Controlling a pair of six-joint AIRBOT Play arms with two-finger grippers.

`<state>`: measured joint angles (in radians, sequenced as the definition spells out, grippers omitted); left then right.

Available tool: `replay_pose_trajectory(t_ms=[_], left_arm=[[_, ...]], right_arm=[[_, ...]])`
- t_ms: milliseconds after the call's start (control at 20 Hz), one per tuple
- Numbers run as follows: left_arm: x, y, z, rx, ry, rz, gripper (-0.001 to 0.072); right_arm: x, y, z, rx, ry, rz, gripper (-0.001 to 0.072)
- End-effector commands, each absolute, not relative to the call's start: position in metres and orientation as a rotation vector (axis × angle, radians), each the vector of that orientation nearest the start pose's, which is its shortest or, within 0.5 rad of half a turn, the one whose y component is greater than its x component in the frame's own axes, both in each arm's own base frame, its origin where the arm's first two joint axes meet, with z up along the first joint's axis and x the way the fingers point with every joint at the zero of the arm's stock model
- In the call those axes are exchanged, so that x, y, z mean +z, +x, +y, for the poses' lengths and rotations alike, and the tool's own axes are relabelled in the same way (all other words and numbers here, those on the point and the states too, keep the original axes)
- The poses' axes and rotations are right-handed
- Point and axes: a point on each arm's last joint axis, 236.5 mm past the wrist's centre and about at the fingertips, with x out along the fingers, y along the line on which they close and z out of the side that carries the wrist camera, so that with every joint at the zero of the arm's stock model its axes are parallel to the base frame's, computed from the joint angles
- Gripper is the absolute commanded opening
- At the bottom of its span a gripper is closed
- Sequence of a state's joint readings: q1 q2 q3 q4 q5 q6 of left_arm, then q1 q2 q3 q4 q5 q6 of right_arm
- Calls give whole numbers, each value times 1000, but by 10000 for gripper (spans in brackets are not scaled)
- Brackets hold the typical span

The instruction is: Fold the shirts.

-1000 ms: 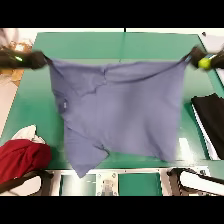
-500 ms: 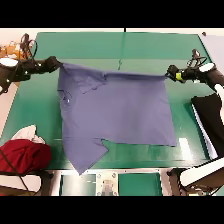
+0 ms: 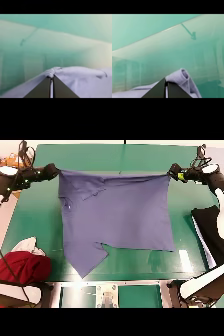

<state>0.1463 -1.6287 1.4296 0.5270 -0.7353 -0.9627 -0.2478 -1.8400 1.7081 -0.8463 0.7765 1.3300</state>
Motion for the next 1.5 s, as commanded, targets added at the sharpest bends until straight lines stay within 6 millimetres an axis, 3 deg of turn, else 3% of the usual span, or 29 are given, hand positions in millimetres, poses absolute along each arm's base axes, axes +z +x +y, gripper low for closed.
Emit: replay_pose_trajectory(t_ms=[0,200,450,650,850,1000,1100,1150,1200,1250,1300,1350,1400,1450], left_arm=[[43,546,-68,-433,-488,808,28],[-7,495,-53,-394,-352,1098,28],[-26,437,-53,-455,-286,1344,28],[-32,434,-45,-436,-253,1363,28],[-42,433,-45,-419,-262,1363,28],[-51,432,-45,-409,-273,1366,29],[-56,430,-47,-415,-286,1382,29],[-57,428,-47,-419,-288,1393,31],[-55,424,-48,-429,-290,1407,158],[-51,418,-49,-437,-300,1436,545],[-45,413,-48,-430,-305,1463,656],[-38,406,-44,-426,-307,1503,651],[-31,397,-42,-426,-315,1546,508],[-26,389,-43,-445,-314,1579,203]], right_arm=[[16,587,-38,151,524,885,10],[-19,526,-67,51,410,1151,8],[-40,469,-52,62,434,1298,9],[-32,436,-42,65,446,1333,10],[-54,415,-37,50,472,1388,11],[-69,413,-39,25,480,1380,12],[-68,415,-39,25,478,1372,14],[-67,415,-39,25,478,1371,49],[-64,415,-39,31,476,1377,269],[-58,413,-40,39,470,1392,434],[-49,409,-41,50,460,1416,445],[-41,404,-46,42,446,1440,445],[-33,396,-49,25,449,1477,438],[-28,388,-49,18,453,1503,359]])
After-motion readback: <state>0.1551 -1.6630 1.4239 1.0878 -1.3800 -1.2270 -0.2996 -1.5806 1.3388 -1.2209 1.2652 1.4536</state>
